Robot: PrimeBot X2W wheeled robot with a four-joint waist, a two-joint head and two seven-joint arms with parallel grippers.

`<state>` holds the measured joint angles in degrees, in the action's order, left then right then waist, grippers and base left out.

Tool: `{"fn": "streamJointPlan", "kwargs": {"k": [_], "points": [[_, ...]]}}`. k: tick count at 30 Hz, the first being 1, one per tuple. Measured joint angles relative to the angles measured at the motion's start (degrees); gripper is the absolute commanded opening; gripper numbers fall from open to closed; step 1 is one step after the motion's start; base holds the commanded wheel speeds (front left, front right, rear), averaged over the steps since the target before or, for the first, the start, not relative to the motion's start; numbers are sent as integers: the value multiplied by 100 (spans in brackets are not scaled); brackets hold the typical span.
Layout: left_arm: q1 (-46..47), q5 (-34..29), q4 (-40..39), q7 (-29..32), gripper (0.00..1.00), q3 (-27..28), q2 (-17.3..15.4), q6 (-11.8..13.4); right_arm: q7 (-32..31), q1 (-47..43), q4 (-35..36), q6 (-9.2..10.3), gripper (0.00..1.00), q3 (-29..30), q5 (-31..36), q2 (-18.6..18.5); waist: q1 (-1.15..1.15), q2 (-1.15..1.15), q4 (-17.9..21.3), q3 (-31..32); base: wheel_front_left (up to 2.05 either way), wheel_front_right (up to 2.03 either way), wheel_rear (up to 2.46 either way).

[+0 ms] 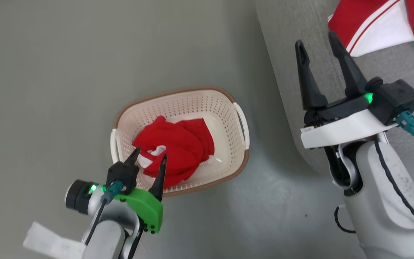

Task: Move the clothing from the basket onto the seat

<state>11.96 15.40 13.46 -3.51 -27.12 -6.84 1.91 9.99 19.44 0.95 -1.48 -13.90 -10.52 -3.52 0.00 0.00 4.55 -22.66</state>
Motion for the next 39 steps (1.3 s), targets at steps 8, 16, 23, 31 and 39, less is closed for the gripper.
{"fn": "streamJointPlan", "kwargs": {"k": [8, 16, 23, 31, 39], "points": [[756, -310, 662, 181, 100, -211, 25, -165, 5, 367, 413, 0, 100, -86, -62, 1, 0, 0, 187, -648, 0, 0, 0], [1458, -520, 1328, 514, 100, -282, -32, -299, 32, 699, 670, 5, 100, -265, -129, 2, 0, 0, 404, -1300, 0, 0, 0], [2010, -717, 1852, 891, 100, -291, -308, -388, 142, 895, 871, 65, 100, -423, -320, 4, 1, 0, 645, -1865, 0, 0, 0], [2550, -1024, 2358, 1312, 100, -453, -601, -572, 294, 1131, 999, 210, 100, -614, -610, 7, 1, 0, 964, -2500, 0, 0, 0], [2863, -1066, 2759, 1410, 100, -452, -753, -630, 367, 1216, 989, 387, 100, -725, -715, 12, 1, 0, 1296, -2972, 0, 0, 0]]}}
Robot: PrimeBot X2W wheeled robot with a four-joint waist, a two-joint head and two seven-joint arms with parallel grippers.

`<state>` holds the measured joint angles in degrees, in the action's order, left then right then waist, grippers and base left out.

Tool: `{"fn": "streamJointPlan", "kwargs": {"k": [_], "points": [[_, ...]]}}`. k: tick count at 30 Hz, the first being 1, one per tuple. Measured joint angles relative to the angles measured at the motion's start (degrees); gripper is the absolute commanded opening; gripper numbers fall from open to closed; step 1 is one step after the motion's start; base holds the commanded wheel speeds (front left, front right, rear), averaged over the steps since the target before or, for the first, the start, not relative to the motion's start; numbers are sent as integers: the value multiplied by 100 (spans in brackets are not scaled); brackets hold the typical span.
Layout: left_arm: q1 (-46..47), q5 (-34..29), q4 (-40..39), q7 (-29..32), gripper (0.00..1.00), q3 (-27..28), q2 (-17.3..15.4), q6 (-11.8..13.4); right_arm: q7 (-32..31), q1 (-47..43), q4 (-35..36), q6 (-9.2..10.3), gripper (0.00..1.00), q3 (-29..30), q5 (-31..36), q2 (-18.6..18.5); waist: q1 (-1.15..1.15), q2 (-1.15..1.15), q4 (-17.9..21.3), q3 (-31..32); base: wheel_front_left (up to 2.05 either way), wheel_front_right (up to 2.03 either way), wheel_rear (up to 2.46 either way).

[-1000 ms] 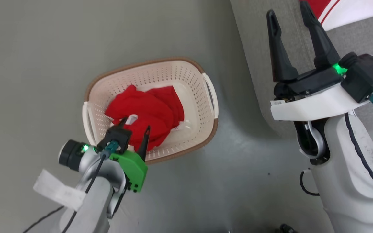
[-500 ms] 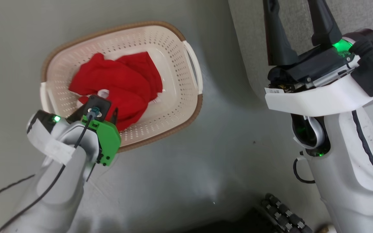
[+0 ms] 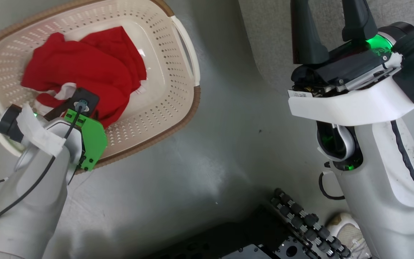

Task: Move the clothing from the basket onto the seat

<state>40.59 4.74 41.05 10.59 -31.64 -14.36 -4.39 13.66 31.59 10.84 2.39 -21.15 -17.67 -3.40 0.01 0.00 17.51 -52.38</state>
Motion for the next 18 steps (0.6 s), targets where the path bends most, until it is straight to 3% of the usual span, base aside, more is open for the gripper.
{"fn": "streamJointPlan", "kwargs": {"k": [7, 8, 9, 10, 18], "points": [[234, -46, 400, 119, 100, -9, -21, -14, 51, 113, -60, 74, 100, -89, -57, 9, 0, 0, 173, -228, 0, 0, 0], [266, -59, 456, 153, 89, -10, -20, -14, 52, 114, -71, 75, 100, -99, -57, 9, 0, 0, 186, -244, 0, 0, 0], [293, -78, 482, 152, 33, -8, -14, -13, 52, 115, -83, 76, 100, -107, -57, 9, 0, 0, 194, -255, 0, 0, 0], [324, -105, 497, 147, 0, -5, 2, -11, 52, 118, -98, 79, 100, -114, -57, 10, 0, 0, 198, -262, 0, 0, 0], [531, -134, 728, 9, 0, -10, 314, 43, 93, 204, -253, 125, 100, -81, 31, 14, 0, 0, 99, -197, 0, 0, 0]]}}
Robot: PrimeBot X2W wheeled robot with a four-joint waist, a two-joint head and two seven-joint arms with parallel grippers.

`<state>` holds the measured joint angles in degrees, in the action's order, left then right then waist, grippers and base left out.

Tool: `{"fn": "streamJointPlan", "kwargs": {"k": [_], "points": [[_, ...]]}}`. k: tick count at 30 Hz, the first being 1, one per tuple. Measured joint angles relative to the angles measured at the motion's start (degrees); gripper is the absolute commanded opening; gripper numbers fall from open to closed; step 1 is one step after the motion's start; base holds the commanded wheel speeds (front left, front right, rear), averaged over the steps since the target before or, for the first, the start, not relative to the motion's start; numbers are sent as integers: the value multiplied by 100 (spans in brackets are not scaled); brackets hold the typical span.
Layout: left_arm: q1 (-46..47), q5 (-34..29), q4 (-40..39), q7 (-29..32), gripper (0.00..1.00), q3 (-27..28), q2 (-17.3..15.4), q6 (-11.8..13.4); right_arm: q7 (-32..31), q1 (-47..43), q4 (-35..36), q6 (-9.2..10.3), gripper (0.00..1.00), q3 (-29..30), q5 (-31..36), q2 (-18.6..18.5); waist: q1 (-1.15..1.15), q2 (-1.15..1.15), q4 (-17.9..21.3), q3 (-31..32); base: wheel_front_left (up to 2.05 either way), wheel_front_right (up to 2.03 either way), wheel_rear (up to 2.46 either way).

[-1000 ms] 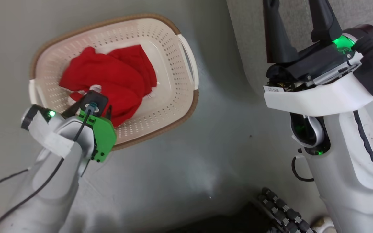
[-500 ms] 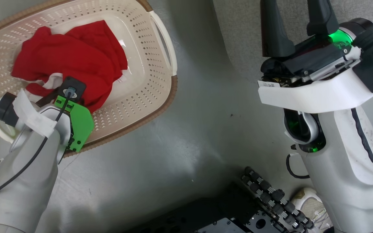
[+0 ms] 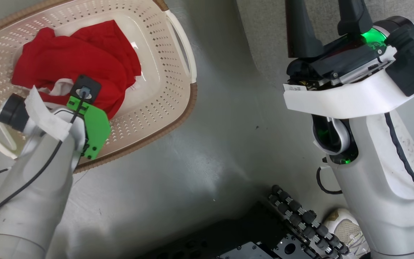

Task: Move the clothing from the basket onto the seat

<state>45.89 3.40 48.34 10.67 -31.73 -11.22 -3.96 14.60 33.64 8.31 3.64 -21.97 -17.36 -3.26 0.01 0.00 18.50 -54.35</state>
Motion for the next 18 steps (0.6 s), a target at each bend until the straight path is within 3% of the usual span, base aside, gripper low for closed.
{"fn": "streamJointPlan", "kwargs": {"k": [5, 18], "points": [[68, 181, 20, -316, 0, 46, 303, 3, 0, 0, -84, 4, 100, 98, 84, -9, 0, 0, -145, 84, 0, 0, 0], [-50, 627, 41, -1380, 0, 342, 708, 54, 1, -8, -424, 5, 100, 245, 332, -199, 0, 0, -574, 571, 0, 0, 0]]}}
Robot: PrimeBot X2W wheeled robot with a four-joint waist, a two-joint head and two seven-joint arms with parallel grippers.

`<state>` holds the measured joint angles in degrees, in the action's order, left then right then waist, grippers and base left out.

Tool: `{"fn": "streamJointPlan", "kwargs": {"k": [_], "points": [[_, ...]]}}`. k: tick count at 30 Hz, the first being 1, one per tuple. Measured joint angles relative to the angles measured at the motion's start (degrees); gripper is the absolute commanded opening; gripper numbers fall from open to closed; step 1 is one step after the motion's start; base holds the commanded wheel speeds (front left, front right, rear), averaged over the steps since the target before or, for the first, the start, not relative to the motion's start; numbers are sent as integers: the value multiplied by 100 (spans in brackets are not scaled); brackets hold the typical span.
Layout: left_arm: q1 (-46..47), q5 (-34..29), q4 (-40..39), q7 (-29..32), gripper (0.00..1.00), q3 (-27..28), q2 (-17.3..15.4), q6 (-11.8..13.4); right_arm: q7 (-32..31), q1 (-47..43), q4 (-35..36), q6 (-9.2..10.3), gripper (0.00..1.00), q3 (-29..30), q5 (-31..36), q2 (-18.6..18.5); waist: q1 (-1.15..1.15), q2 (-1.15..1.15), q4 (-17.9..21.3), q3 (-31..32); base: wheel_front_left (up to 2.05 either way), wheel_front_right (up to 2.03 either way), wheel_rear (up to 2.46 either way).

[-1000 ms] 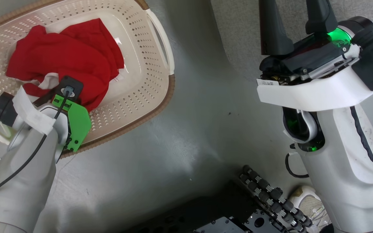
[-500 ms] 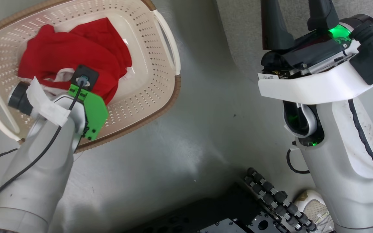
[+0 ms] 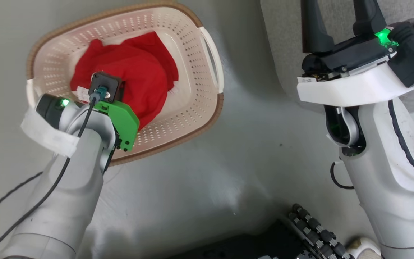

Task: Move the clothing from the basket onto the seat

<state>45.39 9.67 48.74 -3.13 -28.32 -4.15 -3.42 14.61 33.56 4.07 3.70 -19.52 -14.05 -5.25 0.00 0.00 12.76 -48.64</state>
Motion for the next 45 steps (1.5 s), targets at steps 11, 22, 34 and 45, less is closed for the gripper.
{"fn": "streamJointPlan", "kwargs": {"k": [11, 22, 34, 45], "points": [[-478, 479, 4, -858, 0, 256, 144, -1, 0, -259, -546, 1, 100, 202, -1, -197, 0, 0, -449, 748, 0, 0, 0], [-911, 795, -148, -1078, 0, 416, 172, -3, 0, -640, -1040, -14, 100, 248, -27, -297, -1, 0, -847, 1641, 0, 0, 0], [-1374, 957, -369, -1111, 0, 501, 186, -2, -1, -1090, -1444, -82, 100, 218, -140, -312, -1, 0, -1123, 2656, 0, 0, 0], [-1579, 1039, -1249, -1112, 0, 680, 199, -3, -1, -1588, -1664, -160, 100, 153, -315, -304, -1, 0, -1238, 3494, 0, 0, 0]]}}
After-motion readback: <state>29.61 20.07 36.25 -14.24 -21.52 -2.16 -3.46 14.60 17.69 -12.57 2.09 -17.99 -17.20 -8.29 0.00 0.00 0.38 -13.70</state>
